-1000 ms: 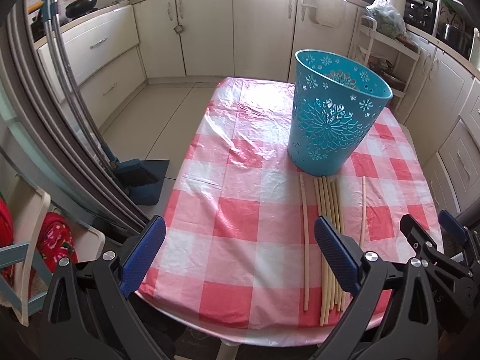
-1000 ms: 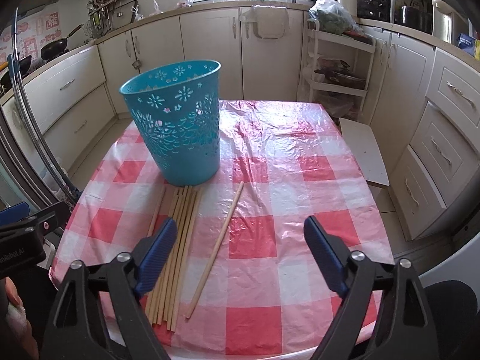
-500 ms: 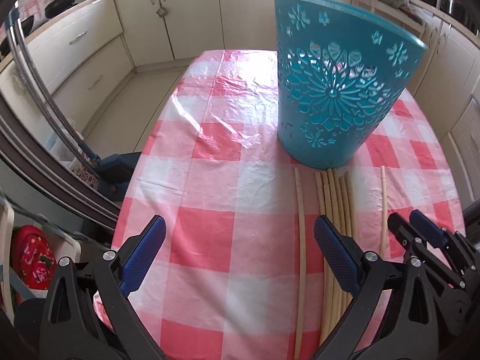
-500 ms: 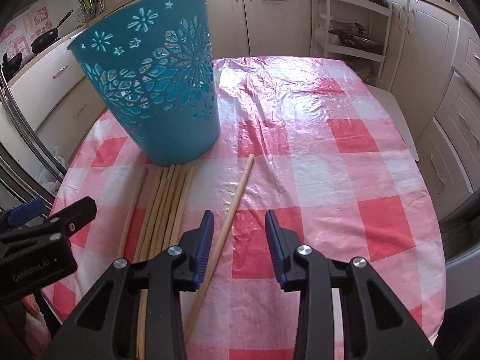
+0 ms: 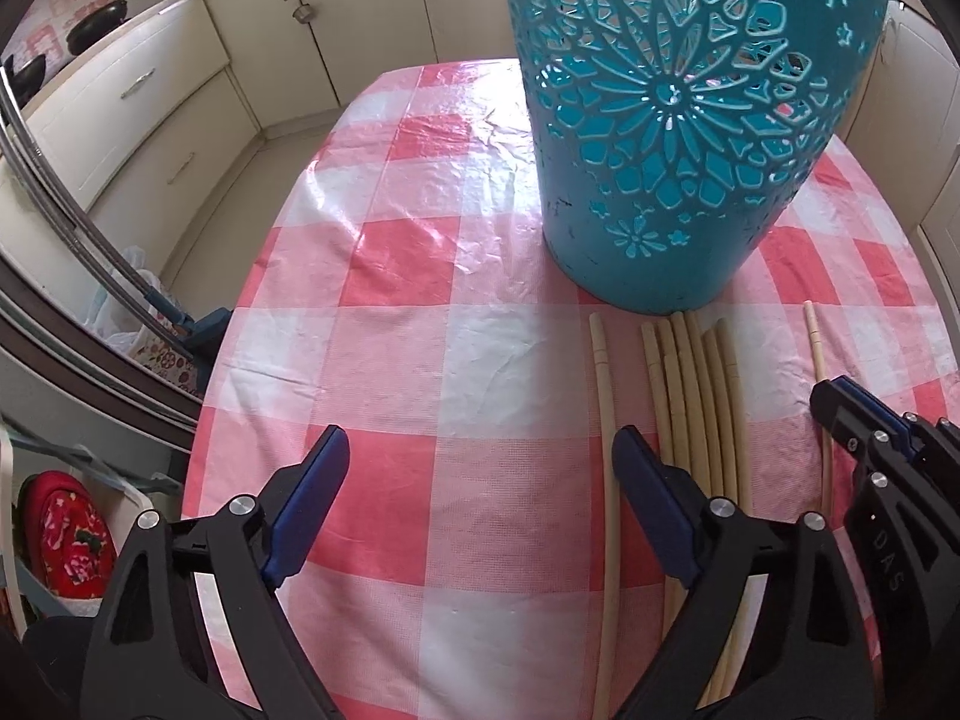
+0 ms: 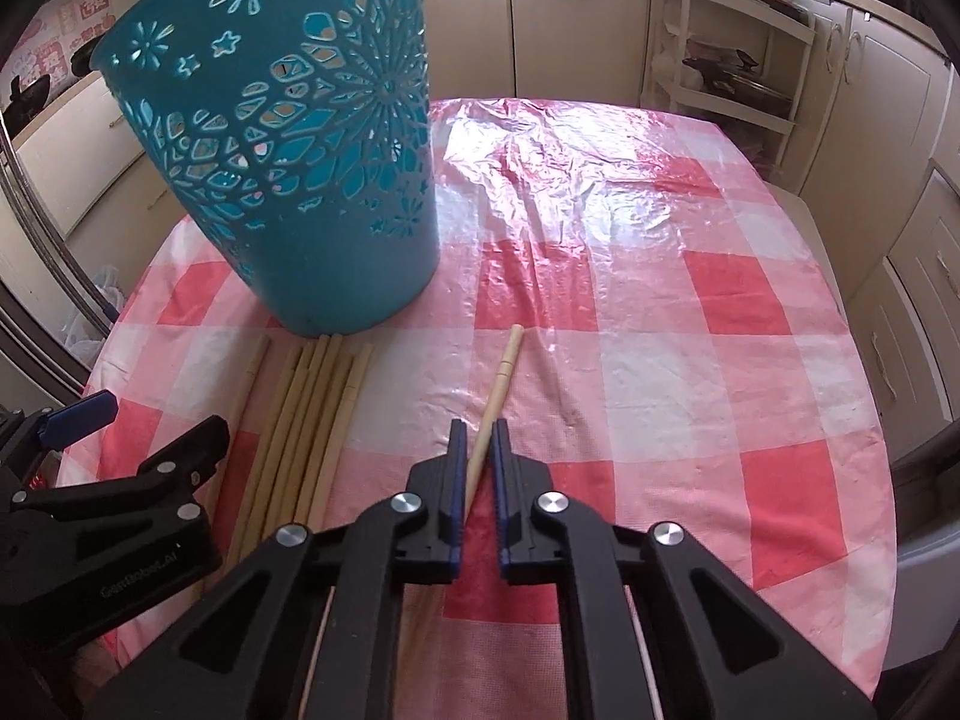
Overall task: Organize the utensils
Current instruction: 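Close the left tool on a single wooden stick, then lift the stick with the left tool and drop it into the teal basket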
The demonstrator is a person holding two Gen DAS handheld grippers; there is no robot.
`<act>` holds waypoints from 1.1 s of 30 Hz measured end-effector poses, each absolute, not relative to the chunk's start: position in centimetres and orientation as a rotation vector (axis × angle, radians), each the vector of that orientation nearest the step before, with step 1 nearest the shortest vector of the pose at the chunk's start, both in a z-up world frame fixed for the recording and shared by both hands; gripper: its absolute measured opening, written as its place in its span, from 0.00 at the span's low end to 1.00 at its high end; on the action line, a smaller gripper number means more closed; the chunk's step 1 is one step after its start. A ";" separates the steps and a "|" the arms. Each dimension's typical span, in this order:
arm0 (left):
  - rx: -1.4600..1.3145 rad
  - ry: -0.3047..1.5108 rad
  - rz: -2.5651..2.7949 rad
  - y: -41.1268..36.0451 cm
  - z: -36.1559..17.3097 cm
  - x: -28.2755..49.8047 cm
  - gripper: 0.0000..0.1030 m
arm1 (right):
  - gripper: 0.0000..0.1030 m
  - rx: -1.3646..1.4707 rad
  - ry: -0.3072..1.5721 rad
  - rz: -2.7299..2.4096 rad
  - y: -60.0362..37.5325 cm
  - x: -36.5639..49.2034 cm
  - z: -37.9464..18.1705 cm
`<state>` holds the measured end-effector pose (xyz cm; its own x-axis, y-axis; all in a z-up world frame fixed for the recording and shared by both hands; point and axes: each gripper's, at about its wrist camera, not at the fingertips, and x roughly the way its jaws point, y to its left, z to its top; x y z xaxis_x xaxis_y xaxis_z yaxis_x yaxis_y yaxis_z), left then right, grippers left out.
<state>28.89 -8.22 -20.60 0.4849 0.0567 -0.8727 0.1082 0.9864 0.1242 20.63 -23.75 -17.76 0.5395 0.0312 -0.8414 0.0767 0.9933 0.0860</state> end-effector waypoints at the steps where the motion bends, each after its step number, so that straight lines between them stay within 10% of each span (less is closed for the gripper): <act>1: 0.176 1.067 -0.033 -8.3 -20.7 29.0 0.80 | 0.08 0.111 1.008 -0.019 -23.7 20.5 -17.7; 8: 0.168 1.058 -0.073 -8.8 -20.9 29.4 0.57 | 0.08 0.058 1.048 0.037 -23.4 20.7 -17.7; 13: 0.152 1.059 -0.183 -9.6 -20.7 29.2 0.05 | 0.08 0.103 1.069 0.063 -23.5 20.2 -17.6; 33: -0.159 0.728 -0.364 -5.1 -2.5 27.6 0.05 | 0.08 0.193 1.044 0.091 -24.9 18.5 -17.8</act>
<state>27.61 -5.08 -2.50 0.6873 -0.3779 -0.6203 0.2689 0.9257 -0.2661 18.53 -24.93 -17.80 0.5006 0.1665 -0.8495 0.0163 0.9793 0.2016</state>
